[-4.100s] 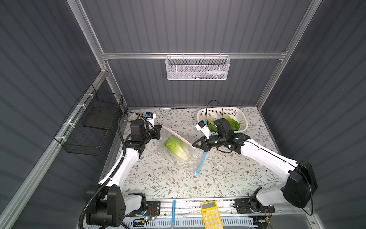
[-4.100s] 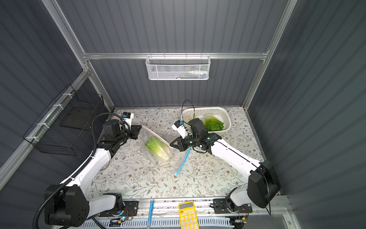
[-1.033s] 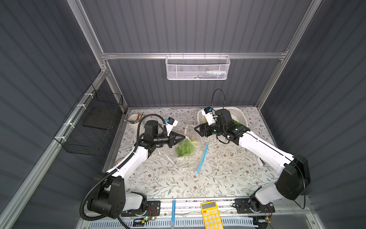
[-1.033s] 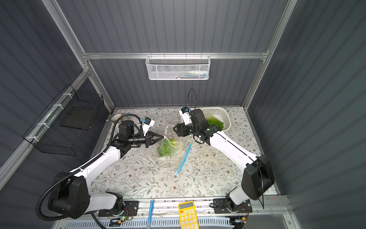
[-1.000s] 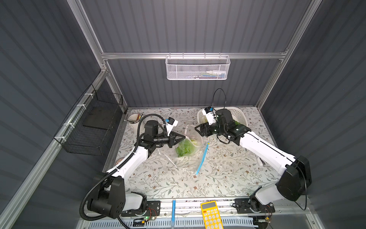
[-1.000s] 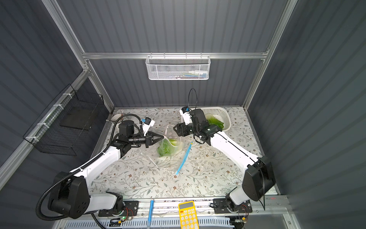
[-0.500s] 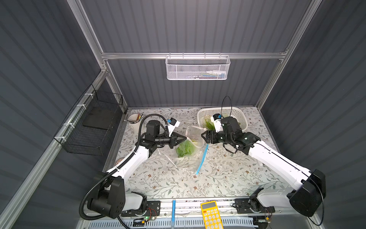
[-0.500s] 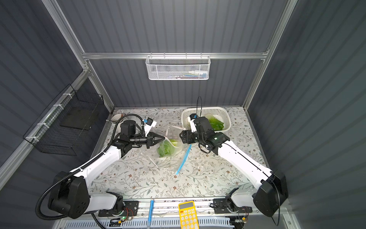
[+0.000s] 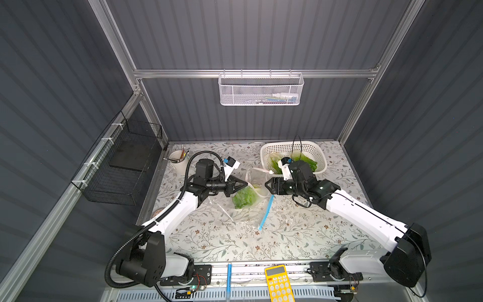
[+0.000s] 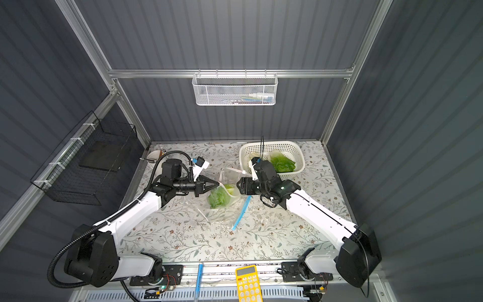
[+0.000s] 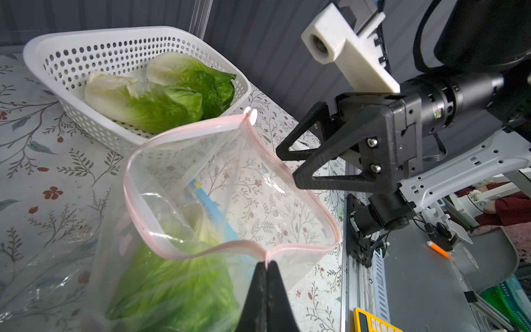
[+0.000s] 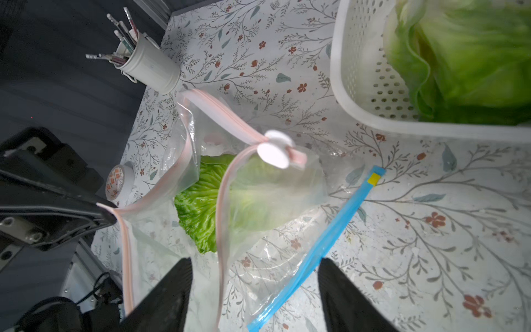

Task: Open the zip-top bag and take out the chinese cabbages
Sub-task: Adjust the zipper food storage bag at the center of the board.

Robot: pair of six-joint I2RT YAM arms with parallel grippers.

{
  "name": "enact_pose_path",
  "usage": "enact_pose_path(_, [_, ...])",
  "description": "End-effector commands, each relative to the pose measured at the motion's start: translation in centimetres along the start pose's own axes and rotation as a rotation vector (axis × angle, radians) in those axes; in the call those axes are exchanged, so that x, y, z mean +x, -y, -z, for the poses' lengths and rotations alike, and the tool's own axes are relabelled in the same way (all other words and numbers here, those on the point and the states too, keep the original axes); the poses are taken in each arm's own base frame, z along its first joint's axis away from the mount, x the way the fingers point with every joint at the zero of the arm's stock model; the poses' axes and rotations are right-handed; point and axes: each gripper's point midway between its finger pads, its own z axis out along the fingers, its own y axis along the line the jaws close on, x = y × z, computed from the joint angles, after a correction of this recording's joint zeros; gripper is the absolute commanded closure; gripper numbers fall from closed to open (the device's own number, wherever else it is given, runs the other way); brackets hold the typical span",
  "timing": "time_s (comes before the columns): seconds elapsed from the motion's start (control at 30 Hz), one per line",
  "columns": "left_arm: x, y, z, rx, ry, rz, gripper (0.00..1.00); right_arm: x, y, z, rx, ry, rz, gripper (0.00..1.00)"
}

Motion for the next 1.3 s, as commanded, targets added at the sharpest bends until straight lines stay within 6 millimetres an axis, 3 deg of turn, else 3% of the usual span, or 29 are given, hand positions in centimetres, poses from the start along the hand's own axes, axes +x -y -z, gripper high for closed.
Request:
enact_pose_path(0.0, [-0.7,0.5,0.0,0.001,-0.005,-0.034,1.00,0.3,-0.8,-1.1,-0.047,-0.020,-0.022,0.49])
enact_pose_path(0.2, [-0.7,0.4,0.1,-0.014,-0.007,-0.045,0.99,0.8,-1.1,-1.7,-0.061,-0.041,-0.028,0.84])
enact_pose_path(0.3, [-0.7,0.2,0.2,-0.034,-0.015,-0.051,0.86,0.7,-0.9,-1.5,-0.053,-0.034,-0.022,1.00])
enact_pose_path(0.4, [-0.5,-0.3,0.2,-0.065,-0.036,-0.051,0.68,0.7,-0.6,-1.2,-0.032,-0.031,-0.006,1.00])
enact_pose_path(0.53, [-0.6,-0.9,0.5,-0.109,-0.058,-0.050,0.57,0.8,-0.2,-0.8,-0.013,-0.024,0.008,1.00])
enact_pose_path(0.7, [-0.7,-1.3,1.1,-0.173,-0.067,-0.076,0.33,1.6,0.5,-1.0,0.008,-0.048,0.015,1.00])
enact_pose_path(0.8, [-0.7,-1.8,1.7,-0.234,-0.080,-0.096,0.24,2.2,0.9,-1.1,0.024,-0.067,0.017,1.00])
enact_pose_path(1.07, [-2.3,-2.7,3.4,-0.373,-0.045,-0.125,0.12,3.5,1.5,-1.1,0.035,-0.114,0.042,1.00])
enact_pose_path(1.27, [-5.1,-1.2,2.3,-0.249,0.014,-0.090,0.10,3.9,1.2,-1.0,0.014,-0.127,0.086,1.00])
